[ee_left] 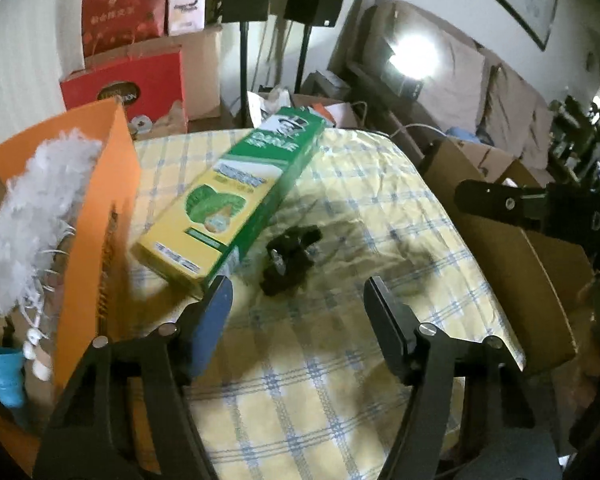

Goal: Organize objects
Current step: 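Withdraw the left gripper and move it to the black plastic clip, then close the left gripper on the black plastic clip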

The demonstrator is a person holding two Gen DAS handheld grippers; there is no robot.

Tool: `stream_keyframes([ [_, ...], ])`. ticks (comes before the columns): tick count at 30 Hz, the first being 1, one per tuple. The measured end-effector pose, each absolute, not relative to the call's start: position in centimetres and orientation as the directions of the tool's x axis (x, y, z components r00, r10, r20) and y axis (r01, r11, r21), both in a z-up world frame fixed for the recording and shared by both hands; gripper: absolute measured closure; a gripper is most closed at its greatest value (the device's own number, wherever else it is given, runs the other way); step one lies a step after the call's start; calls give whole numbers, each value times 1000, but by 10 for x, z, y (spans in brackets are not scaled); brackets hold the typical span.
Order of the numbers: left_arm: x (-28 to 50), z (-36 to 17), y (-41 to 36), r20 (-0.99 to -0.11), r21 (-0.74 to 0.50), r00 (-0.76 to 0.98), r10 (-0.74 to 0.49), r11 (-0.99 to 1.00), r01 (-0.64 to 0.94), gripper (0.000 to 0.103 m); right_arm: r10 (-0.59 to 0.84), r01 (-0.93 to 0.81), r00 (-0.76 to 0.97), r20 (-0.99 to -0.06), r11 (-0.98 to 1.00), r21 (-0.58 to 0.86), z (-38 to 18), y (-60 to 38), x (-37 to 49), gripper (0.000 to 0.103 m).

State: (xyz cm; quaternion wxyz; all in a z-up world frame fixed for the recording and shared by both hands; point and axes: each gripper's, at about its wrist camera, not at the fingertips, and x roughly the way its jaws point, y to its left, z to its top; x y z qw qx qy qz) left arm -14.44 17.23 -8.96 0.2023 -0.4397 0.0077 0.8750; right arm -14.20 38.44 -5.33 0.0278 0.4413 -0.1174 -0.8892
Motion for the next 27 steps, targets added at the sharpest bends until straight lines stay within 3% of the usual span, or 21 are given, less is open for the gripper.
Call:
stream_keyframes([
  [10, -171, -117, 179, -796, -231, -490, 354, -927, -294, 39, -167, -53, -592, -789, -968, 245, -67, 387, -145, 22],
  [13, -178, -124, 180, -802, -224, -495, 336, -936, -273, 46, -173, -53, -589, -789, -966, 251, -69, 388, -145, 22],
  [17, -185, -134, 181, -813, -232, -479, 332, -938, -257, 62, -174, -54, -585, -792, -966, 252, -71, 390, -147, 22],
  [22, -186, -134, 179, -800, -243, -490, 346, -934, -261, 70, -176, -55, -577, -797, -966, 253, -76, 390, -150, 22],
  [27, -178, -131, 175, -794, -263, -479, 375, -922, -285, 71, -193, -33, -570, -799, -966, 257, -80, 381, -155, 22],
])
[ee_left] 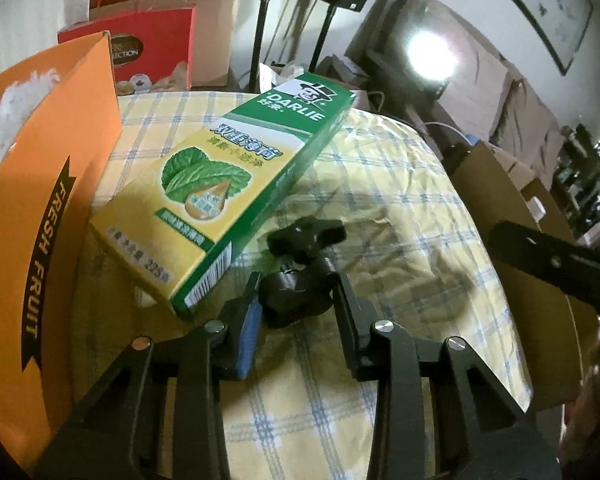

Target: Organize objects

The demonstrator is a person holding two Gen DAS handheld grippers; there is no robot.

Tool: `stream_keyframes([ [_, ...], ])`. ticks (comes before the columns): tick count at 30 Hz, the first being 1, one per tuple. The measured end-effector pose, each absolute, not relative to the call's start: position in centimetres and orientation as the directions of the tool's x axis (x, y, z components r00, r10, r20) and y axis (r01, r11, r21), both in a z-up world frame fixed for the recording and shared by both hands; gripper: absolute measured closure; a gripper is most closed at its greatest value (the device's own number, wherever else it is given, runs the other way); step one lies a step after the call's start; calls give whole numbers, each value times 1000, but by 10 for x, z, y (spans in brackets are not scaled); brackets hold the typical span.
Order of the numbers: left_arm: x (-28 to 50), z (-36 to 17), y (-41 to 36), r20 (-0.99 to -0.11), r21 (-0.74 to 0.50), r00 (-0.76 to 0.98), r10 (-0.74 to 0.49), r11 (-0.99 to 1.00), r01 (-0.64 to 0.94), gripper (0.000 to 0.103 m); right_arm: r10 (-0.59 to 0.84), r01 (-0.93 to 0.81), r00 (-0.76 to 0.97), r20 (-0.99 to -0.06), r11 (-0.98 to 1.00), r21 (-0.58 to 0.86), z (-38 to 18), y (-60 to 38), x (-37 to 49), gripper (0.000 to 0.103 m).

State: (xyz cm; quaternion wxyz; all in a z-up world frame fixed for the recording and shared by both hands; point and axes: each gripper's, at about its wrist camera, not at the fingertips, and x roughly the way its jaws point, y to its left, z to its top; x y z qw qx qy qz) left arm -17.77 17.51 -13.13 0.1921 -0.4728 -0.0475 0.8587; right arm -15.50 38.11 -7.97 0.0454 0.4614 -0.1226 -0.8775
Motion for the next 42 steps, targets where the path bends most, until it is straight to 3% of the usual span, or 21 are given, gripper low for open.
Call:
stream_keyframes([
  [9, -141, -123, 158, -788, -280, -462, 406, -905, -319, 71, -264, 46, -548, -794, -957, 287, -87, 351, -172, 24],
  [14, -135, -120, 154, -789, -281, -460, 407, -905, -320, 71, -234, 95, -529, -816, -972, 217, -101, 330, -187, 26],
  [25, -128, -121, 152, -790, -283, -460, 406, -906, -314, 71, -315, 229, -503, -805, -946, 228, -112, 297, -200, 28],
  [28, -125, -121, 150, -787, -292, -460, 411, -905, -309, 71, -285, 277, -511, -811, -948, 158, -115, 285, -203, 29],
  [38, -123, -117, 145, -786, -321, -446, 429, -899, -299, 71, -281, 341, -475, -834, -933, 120, -133, 272, -211, 49],
  [39, -124, -117, 146, -785, -322, -446, 430, -898, -299, 71, -270, 346, -481, -834, -933, 102, -135, 271, -211, 54],
  [40, -124, -117, 146, -785, -323, -446, 431, -898, -300, 71, -267, 350, -480, -836, -932, 97, -136, 270, -211, 65],
  [42, -124, -117, 146, -785, -325, -444, 433, -897, -300, 71, -267, 349, -477, -837, -932, 99, -139, 270, -212, 67],
])
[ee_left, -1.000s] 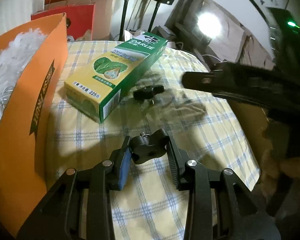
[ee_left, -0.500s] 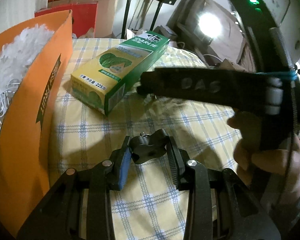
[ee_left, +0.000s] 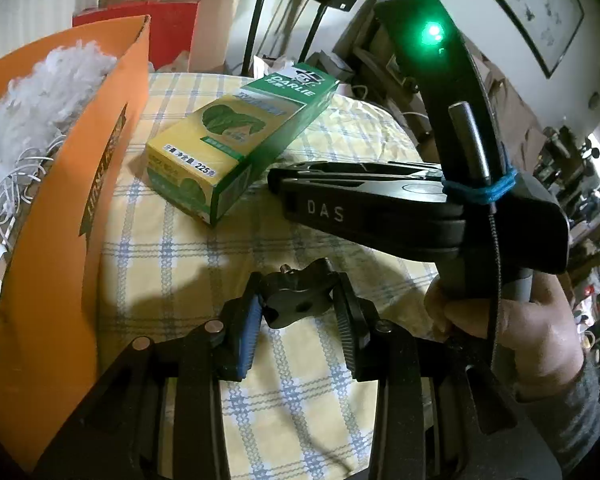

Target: Organize objects

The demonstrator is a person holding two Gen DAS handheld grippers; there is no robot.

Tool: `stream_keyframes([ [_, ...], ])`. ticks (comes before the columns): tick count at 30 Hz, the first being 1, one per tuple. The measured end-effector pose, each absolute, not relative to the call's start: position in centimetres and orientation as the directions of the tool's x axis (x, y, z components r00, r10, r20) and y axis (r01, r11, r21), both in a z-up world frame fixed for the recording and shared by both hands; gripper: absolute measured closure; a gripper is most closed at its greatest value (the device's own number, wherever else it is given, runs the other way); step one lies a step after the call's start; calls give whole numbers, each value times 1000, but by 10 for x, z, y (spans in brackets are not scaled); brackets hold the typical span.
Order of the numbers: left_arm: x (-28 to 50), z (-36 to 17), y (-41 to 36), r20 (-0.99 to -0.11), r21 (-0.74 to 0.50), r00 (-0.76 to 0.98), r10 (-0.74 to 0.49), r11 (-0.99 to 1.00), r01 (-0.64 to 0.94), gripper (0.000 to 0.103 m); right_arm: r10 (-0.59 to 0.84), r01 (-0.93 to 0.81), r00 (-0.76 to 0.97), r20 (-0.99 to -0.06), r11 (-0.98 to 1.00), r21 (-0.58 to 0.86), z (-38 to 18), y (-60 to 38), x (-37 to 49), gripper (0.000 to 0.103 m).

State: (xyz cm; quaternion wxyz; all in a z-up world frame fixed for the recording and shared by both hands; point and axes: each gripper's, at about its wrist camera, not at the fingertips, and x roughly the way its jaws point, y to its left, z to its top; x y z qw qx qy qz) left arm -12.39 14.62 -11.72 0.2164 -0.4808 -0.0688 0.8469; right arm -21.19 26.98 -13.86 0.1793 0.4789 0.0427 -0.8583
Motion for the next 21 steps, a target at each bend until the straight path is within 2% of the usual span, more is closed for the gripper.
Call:
stream_keyframes([
  [8, -121, -107, 146, -776, -308, -464, 428, -898, -314, 71, -281, 299, -509, -814, -944, 139, -128, 287, -204, 67],
  [21, -123, -68, 136, -737, -267, -550, 394, -916, -299, 71, -146, 131, -653, -743, -988, 80, -77, 323, -159, 67],
])
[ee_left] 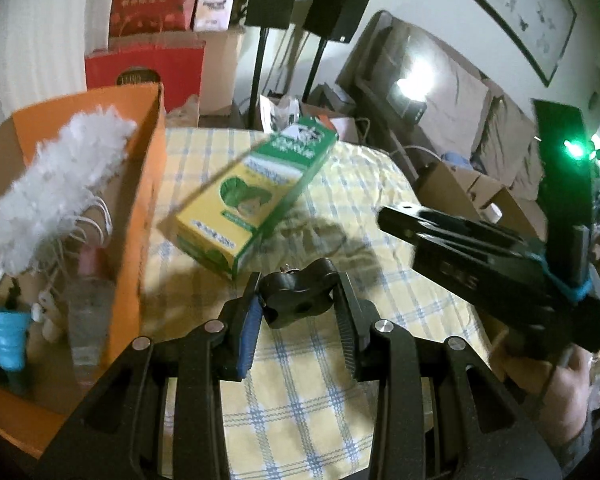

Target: Organize objects

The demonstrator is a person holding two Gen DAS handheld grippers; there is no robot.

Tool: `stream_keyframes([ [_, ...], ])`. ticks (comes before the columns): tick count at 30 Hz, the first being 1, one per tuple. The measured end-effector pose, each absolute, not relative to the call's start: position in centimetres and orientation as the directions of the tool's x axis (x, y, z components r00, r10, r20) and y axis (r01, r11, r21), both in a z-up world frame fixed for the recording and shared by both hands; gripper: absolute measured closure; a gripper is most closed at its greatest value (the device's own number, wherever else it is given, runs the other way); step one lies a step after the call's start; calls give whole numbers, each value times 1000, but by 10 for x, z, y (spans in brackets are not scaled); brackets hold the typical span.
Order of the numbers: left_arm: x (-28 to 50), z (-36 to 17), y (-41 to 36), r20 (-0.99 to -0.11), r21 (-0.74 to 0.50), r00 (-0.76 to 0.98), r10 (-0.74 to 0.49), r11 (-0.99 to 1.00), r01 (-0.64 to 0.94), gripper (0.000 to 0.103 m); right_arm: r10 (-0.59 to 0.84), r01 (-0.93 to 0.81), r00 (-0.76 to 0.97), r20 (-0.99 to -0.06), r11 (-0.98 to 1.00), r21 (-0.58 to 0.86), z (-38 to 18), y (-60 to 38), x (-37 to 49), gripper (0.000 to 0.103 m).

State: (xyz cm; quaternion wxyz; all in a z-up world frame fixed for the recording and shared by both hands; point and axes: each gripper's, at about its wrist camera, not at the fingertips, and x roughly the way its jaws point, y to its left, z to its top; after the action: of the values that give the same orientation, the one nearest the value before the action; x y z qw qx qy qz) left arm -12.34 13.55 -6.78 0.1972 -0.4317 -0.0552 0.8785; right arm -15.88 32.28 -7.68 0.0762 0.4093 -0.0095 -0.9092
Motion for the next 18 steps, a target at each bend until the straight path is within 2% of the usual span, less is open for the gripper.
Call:
stream_keyframes([
  [10, -127, -44, 122, -719, -219, -602, 347, -936, -277, 71, -78, 49, -683, -727, -997, 61, -42, 315, -129, 67],
  [18, -127, -29, 96, -711, -193, -634, 304, -951, -240, 71, -90, 44, -697, -712, -996, 83, -31, 294, -119, 67],
])
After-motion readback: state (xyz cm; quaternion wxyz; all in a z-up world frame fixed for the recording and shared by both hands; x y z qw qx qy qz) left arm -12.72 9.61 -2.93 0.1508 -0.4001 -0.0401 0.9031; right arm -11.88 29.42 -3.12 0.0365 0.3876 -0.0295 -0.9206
